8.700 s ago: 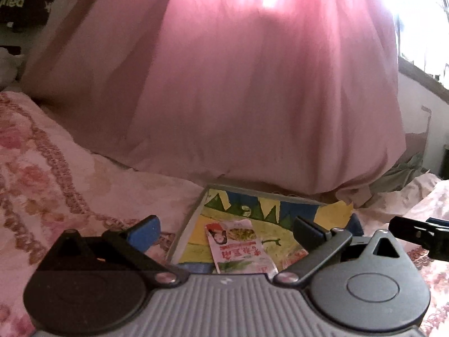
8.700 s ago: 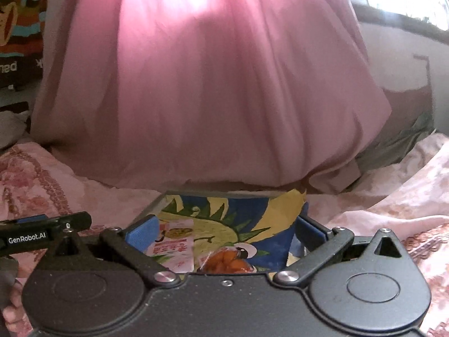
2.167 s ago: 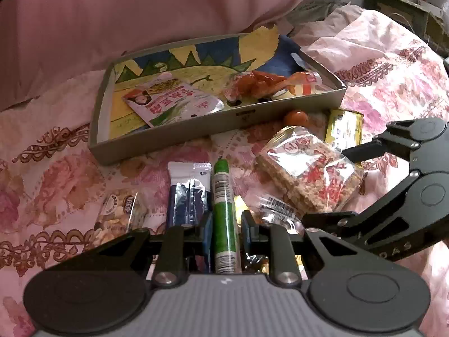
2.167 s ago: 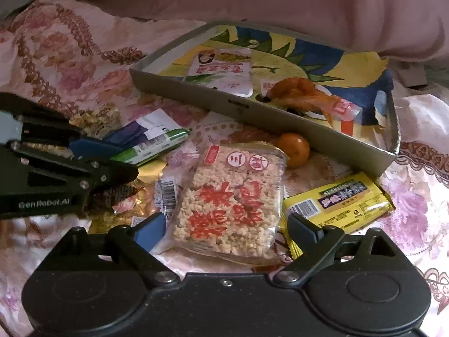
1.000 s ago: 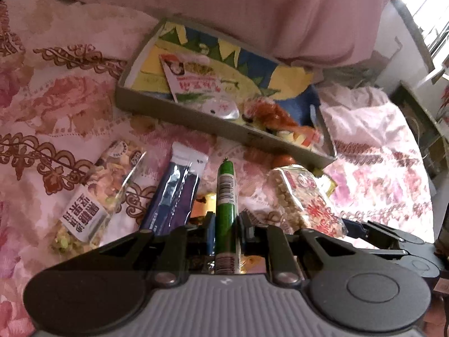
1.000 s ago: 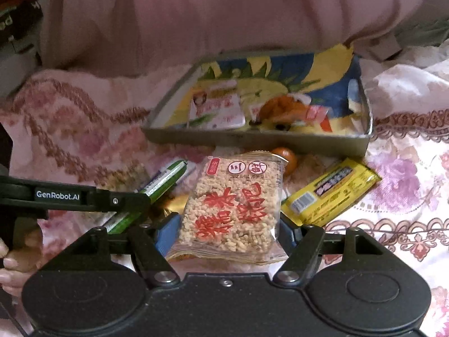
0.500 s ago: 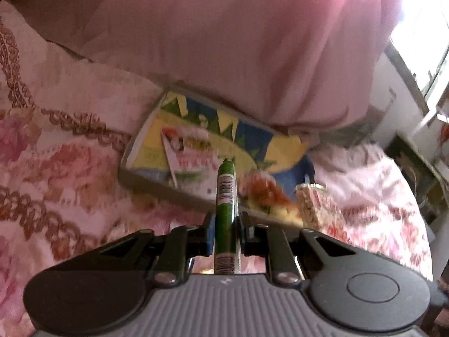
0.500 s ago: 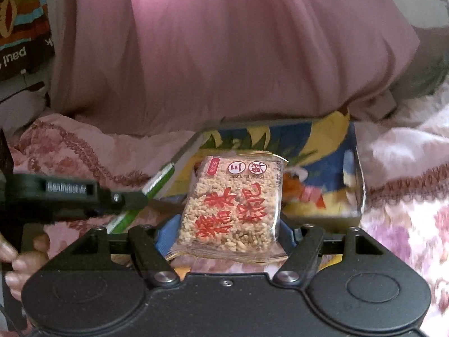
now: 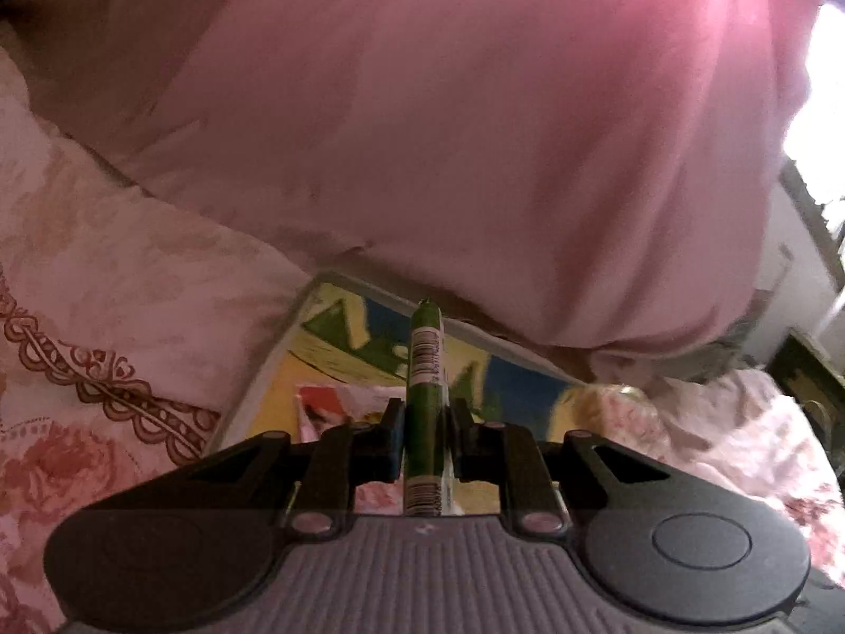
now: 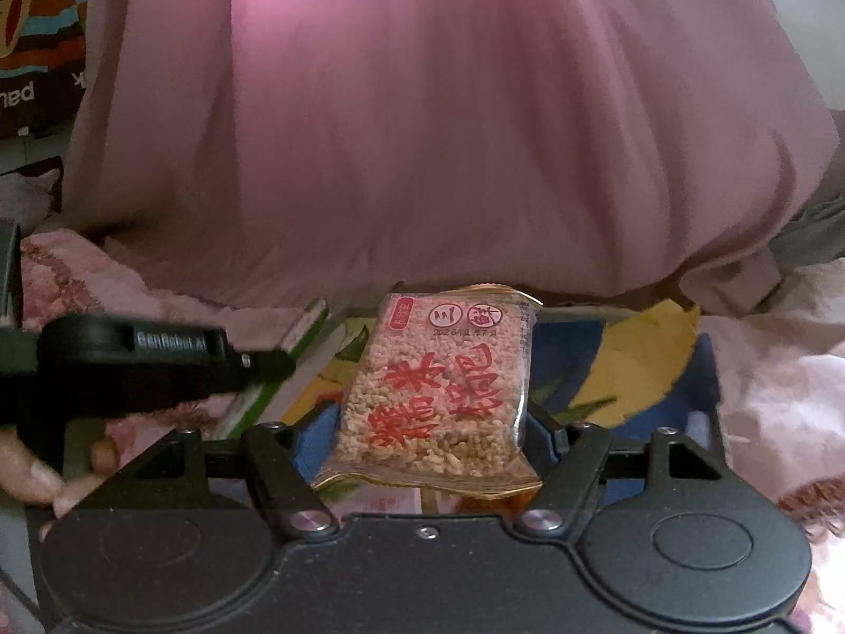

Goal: Organize snacks
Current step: 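Carry the green tube and rice-cracker bag over the tray with both tools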

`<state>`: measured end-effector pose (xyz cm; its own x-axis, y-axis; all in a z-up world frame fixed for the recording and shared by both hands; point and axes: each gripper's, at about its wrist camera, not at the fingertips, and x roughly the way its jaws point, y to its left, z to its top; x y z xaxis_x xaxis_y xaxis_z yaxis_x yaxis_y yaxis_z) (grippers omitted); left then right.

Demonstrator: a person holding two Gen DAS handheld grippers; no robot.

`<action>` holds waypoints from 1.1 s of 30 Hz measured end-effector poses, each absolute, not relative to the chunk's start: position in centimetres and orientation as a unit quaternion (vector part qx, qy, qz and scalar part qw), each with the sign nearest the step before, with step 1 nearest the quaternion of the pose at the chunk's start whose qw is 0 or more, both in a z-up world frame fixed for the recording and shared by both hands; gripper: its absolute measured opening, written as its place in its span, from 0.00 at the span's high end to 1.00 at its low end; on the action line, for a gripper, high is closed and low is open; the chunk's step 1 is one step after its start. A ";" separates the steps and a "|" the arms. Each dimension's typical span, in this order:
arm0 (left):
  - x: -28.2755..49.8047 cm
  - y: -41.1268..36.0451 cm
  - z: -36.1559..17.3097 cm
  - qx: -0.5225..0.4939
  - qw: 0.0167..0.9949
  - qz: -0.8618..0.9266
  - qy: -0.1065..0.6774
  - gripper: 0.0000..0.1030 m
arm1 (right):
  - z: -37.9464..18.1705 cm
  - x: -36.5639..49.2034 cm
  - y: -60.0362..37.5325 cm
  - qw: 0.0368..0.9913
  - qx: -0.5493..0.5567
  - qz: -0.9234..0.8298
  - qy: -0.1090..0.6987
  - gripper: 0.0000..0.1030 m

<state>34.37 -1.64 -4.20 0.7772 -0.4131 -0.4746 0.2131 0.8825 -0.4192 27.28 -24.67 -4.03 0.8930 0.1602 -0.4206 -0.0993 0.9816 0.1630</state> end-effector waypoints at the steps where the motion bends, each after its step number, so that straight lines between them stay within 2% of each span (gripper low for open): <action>1: 34.8 -1.7 -4.6 -0.170 0.928 -0.166 0.288 0.82 | -4.4 28.0 -24.5 0.971 0.069 0.067 0.219 0.29; 13: 36.9 -1.7 -7.9 -0.139 0.923 -0.163 0.320 0.82 | -8.1 31.6 -23.1 0.955 0.028 0.068 0.287 0.29; 24: 37.1 -2.4 -9.5 -0.103 0.924 -0.142 0.339 0.82 | -8.3 31.6 -21.2 0.953 -0.052 0.072 0.289 0.28; 33: 36.8 -2.6 -10.1 -0.103 0.919 -0.146 0.351 0.81 | -8.6 31.2 -20.7 0.951 -0.075 0.074 0.289 0.27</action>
<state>36.79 -2.59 -10.07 0.7117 -0.3406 -0.6144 0.1959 0.9361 -0.2921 31.21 -20.65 -8.64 0.8216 0.0972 -0.5618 -0.1845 0.9777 -0.1008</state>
